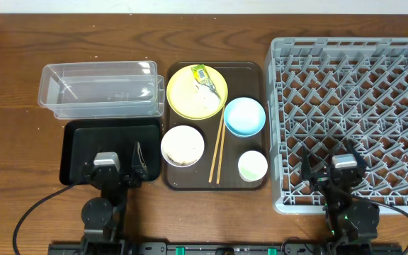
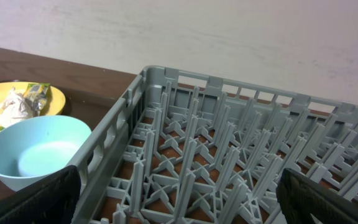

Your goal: Sort waste into correct bins and load items into the dishwasher rack

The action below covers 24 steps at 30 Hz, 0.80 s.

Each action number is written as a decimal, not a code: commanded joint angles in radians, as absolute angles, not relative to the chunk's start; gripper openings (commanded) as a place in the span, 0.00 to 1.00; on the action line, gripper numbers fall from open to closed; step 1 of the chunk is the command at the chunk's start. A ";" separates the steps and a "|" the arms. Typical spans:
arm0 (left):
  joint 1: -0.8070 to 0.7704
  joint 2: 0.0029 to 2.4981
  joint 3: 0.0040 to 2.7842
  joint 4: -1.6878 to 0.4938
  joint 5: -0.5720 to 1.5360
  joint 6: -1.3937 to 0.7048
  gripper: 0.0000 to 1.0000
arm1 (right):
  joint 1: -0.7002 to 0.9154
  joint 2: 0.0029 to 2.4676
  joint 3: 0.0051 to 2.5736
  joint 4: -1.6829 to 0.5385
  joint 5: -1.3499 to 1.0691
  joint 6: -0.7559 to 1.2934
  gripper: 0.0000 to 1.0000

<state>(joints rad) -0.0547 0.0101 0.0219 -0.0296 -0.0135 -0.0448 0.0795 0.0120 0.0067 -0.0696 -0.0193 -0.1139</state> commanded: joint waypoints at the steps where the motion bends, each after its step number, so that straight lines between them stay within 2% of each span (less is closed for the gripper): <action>1: -0.050 0.004 0.004 -0.071 -0.022 -0.038 0.91 | 0.070 0.007 0.006 -0.074 -0.027 -0.121 0.99; 12: -0.050 0.004 0.004 -0.071 -0.022 -0.038 0.91 | 0.070 0.007 0.006 -0.074 -0.027 -0.101 0.99; 24: -0.050 0.035 0.035 -0.075 -0.020 -0.144 0.91 | 0.070 0.016 0.046 -0.102 0.067 -0.089 0.99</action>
